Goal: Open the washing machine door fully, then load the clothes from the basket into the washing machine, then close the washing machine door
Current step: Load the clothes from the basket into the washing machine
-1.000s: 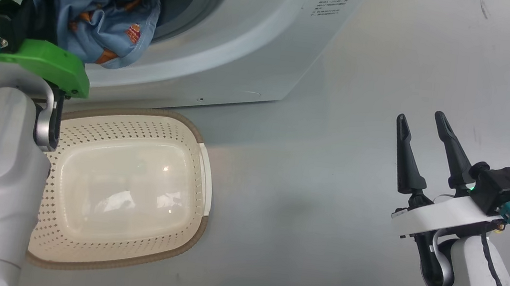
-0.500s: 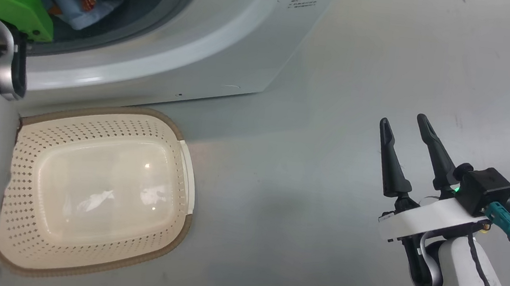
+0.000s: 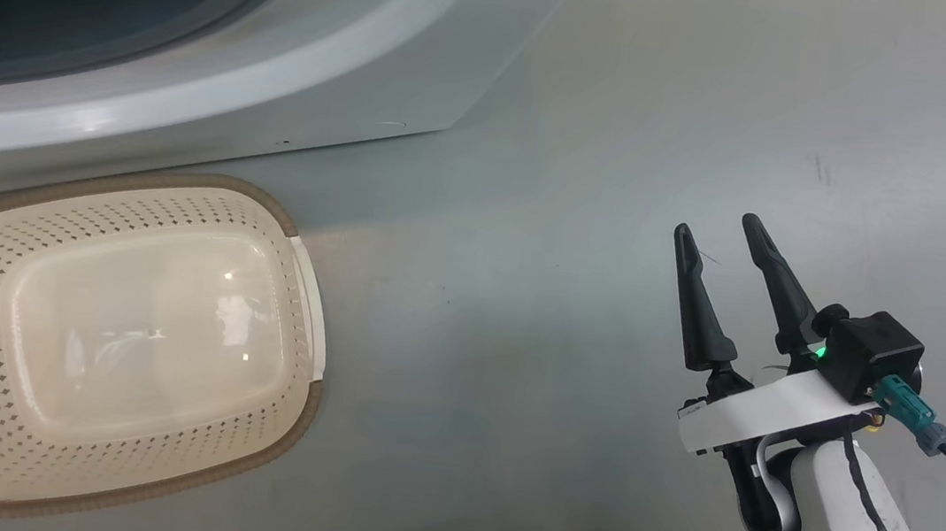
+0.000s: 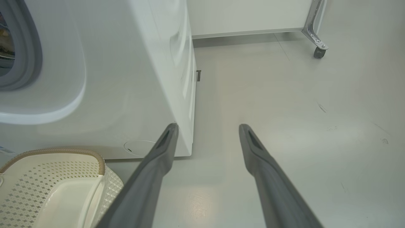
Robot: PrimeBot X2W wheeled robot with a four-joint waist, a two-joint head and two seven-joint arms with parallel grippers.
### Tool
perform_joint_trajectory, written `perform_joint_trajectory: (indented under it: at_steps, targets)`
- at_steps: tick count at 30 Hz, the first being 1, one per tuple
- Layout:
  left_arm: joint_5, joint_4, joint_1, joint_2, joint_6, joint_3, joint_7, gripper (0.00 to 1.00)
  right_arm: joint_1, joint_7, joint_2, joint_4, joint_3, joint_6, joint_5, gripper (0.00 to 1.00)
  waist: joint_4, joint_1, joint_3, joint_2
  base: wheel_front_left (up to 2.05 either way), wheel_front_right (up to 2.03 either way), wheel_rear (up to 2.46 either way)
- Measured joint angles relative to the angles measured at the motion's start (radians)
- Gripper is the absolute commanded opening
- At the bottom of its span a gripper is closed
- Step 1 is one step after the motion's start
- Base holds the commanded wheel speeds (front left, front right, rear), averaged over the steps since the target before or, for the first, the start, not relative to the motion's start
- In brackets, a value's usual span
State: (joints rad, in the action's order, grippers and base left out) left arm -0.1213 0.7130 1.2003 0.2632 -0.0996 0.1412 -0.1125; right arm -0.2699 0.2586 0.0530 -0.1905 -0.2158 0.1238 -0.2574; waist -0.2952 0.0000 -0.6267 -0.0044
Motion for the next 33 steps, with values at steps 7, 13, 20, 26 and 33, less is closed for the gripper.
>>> perform_joint_trajectory:
  at_steps: [7,13,20,26,33]
  targets:
    - [0.012,0.0,0.114,0.039,0.0,-0.013,0.012,0.0,-0.01,0.0,-0.005,0.008,-0.028,0.0,-0.008,1.0,-0.027,0.0,-0.06,0.0,0.0,0.0,0.0]
    - [0.026,0.012,0.175,0.068,-0.004,-0.038,0.016,0.0,-0.042,0.0,-0.008,0.013,-0.036,0.0,-0.009,1.0,-0.054,0.0,-0.11,0.0,0.0,0.0,0.0]
    - [0.037,0.056,0.202,0.105,-0.01,-0.051,0.011,0.0,-0.045,0.0,-0.011,0.013,-0.044,0.0,-0.02,1.0,-0.089,0.0,-0.148,0.0,0.0,0.0,0.0]
    - [0.046,0.103,0.223,0.106,-0.01,-0.045,0.011,0.0,-0.047,0.0,-0.011,0.013,-0.045,0.0,-0.044,1.0,-0.105,0.0,-0.159,0.0,0.0,0.0,0.0]
    - [0.058,0.182,0.237,0.107,-0.004,-0.027,0.089,0.31,-0.049,0.0,-0.012,0.01,-0.044,0.0,-0.053,1.0,-0.106,0.0,-0.156,0.0,0.0,0.0,0.0]
